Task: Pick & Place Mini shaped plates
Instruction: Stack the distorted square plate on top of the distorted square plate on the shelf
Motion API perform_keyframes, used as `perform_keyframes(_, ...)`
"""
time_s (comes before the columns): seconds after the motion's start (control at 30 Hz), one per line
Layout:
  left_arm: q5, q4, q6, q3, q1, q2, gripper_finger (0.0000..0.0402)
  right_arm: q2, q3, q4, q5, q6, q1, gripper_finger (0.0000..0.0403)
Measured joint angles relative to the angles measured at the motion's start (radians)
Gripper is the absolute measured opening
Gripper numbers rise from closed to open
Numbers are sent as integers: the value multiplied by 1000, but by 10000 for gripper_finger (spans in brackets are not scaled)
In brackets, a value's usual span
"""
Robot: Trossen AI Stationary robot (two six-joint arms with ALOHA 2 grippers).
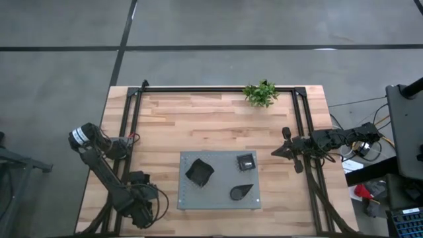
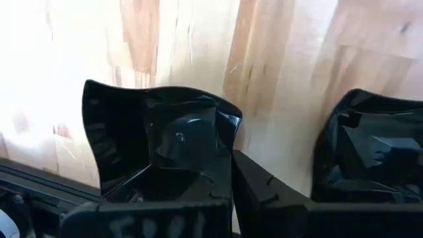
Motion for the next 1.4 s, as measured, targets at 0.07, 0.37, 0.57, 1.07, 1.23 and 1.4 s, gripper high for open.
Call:
perform_keyframes(0.07, 0, -17, -2, 12, 0, 0, 1, 0, 0, 0, 0, 0, 0, 8)
perform_keyframes(0.37, -55, -189, -24, 116, 1, 0, 0, 0, 0, 0, 0, 0, 0, 8)
perform_keyframes(0.57, -122, -293, -36, 193, 1, 0, 0, 0, 0, 0, 0, 0, 0, 8)
perform_keyframes(1.07, -586, -471, 82, 436, 18, -15, 0, 0, 0, 0, 0, 0, 0, 8)
perform_keyframes(1.23, -638, -471, 145, 471, 41, -15, 0, 0, 0, 0, 0, 0, 0, 8)
perform_keyframes(1.4, -761, -470, 248, 493, 64, -15, 0, 0, 0, 0, 0, 0, 0, 8)
